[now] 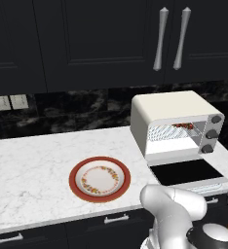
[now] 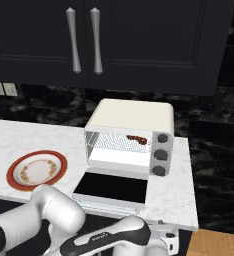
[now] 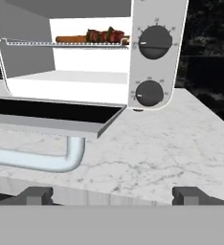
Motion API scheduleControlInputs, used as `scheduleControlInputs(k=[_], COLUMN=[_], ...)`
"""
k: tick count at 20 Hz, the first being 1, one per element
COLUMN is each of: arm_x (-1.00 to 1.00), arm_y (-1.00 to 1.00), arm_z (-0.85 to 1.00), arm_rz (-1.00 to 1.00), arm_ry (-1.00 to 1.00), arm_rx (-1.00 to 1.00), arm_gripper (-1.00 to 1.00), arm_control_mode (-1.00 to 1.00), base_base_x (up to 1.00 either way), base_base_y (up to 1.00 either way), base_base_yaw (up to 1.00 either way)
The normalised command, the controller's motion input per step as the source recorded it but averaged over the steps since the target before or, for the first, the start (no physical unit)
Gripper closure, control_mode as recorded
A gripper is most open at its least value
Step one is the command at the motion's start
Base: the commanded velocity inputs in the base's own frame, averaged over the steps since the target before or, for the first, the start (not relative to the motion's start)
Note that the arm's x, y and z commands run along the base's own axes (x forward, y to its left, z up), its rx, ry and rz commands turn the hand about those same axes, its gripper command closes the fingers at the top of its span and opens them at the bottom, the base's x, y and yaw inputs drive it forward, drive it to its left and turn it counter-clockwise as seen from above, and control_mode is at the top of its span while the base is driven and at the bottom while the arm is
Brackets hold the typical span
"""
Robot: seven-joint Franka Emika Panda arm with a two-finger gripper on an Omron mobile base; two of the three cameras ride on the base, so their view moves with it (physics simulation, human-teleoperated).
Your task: Pick up the kebab skewer and baguette bread, and place them inside the toaster oven. Close the toaster oven door and start by setting the timer.
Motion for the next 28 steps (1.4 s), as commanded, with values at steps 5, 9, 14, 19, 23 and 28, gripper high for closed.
scheduleControlInputs(k=[5, 9, 14, 19, 23, 28], arm_x=[0.00, 0.06, 0.06, 0.12, 0.17, 0.08], arm_y=[0.28, 0.35, 0.34, 0.47, 0.11, -0.10], arm_z=[-0.06, 0.00, 0.00, 0.00, 0.00, -0.09], arm_rz=[0.00, 0.00, 0.00, 0.00, -0.07, -0.09], arm_ry=[0.02, 0.03, 0.06, 0.05, 0.01, 0.00], arm_rx=[0.00, -0.01, -0.02, -0.03, 0.00, 0.00], arm_gripper=[-1.00, -1.00, -1.00, -1.00, -1.00, -1.00], arm_control_mode=[-1.00, -1.00, -1.00, -1.00, -1.00, -1.00], base_base_x=[0.00, 0.00, 0.00, 0.00, 0.00, 0.00], base_base_y=[0.00, 0.00, 0.00, 0.00, 0.00, 0.00], base_base_yaw=[0.00, 0.00, 0.00, 0.00, 0.00, 0.00])
